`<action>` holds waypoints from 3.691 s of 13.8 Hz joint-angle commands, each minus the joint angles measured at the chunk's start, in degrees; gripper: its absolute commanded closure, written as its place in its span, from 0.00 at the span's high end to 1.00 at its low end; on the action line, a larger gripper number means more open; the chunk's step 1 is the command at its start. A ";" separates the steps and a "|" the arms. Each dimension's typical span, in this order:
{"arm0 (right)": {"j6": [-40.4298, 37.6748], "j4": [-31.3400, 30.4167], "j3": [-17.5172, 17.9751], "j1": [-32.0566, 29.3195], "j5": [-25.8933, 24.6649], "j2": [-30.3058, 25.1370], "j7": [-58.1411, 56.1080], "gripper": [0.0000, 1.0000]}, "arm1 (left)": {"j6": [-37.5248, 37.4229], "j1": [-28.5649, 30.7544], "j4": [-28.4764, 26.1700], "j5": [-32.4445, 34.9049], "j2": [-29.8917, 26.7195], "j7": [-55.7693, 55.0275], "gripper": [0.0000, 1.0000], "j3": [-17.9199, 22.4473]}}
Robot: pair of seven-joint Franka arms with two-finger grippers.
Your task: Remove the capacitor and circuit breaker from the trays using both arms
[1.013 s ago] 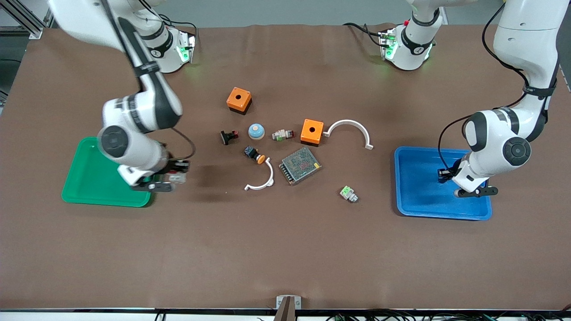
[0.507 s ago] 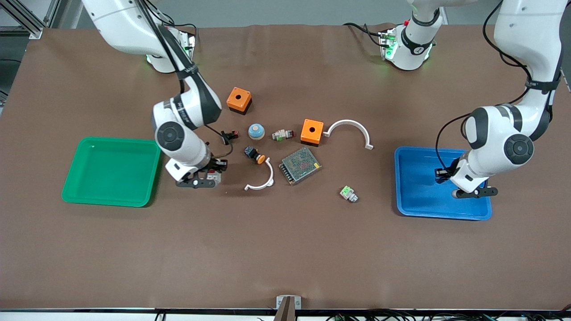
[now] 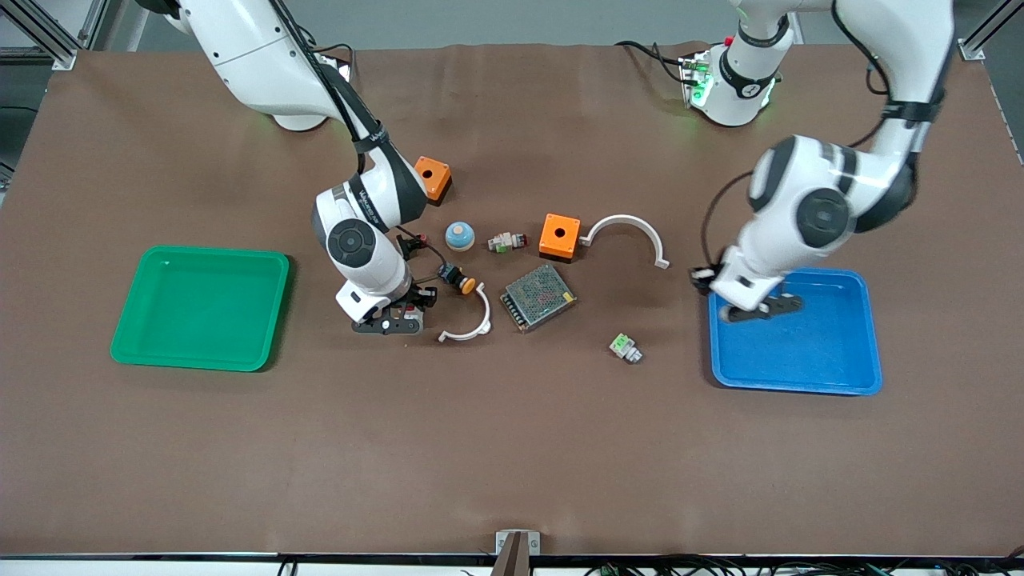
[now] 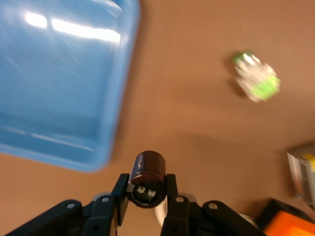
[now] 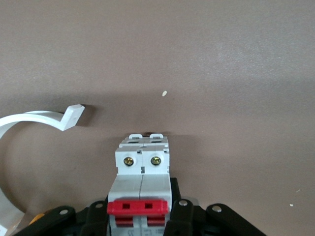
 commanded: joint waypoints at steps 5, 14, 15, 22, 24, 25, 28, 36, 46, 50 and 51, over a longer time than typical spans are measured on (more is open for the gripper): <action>-0.98 1.16 -0.46 -1.87 0.61 0.32 3.49 0.99 | 7.84 -4.70 -5.43 1.09 3.09 -11.54 0.14 -5.22; -31.80 19.18 -0.90 -12.39 -0.18 -3.70 -13.69 1.00 | 18.67 -5.67 -9.58 2.93 7.58 -11.80 0.14 -5.04; -34.01 19.18 -0.99 -15.20 -0.44 -5.55 -18.17 1.00 | 18.76 -5.67 -9.40 3.89 7.93 -11.81 0.14 -5.04; -42.28 17.07 -0.99 -27.16 -6.24 -16.72 -28.64 1.00 | 18.76 -5.85 -7.29 9.88 11.01 -15.76 0.15 -5.04; -43.69 18.04 -0.99 -30.77 -6.33 -17.87 -33.66 1.00 | 18.76 -5.76 -7.21 9.88 11.10 -15.76 0.16 -5.13; -44.57 19.35 -0.99 -32.70 -6.25 -17.87 -35.16 1.00 | 18.76 -5.76 -7.21 9.88 11.18 -15.76 0.22 -5.13; -50.00 28.56 -0.90 -34.47 -6.07 -16.56 -35.79 1.00 | 18.23 -5.06 -6.42 9.97 10.05 -15.24 0.87 -5.21; -52.58 27.98 -0.72 -35.27 -4.93 -17.08 -35.53 1.00 | -18.37 -3.48 18.77 8.74 5.73 -8.66 0.95 -5.39; -48.18 14.44 -1.07 -31.49 -5.89 -29.56 -35.79 1.00 | -24.84 4.08 25.40 1.54 -6.65 -0.04 0.98 -5.22; -47.83 11.81 -2.13 -31.22 -5.81 -32.19 -35.88 1.00 | -30.45 6.37 29.35 0.83 -7.36 8.30 0.99 -3.21; -47.48 11.02 -2.22 -31.14 -5.81 -33.07 -35.88 1.00 | -31.59 5.85 29.53 0.74 -7.54 10.41 0.99 -0.93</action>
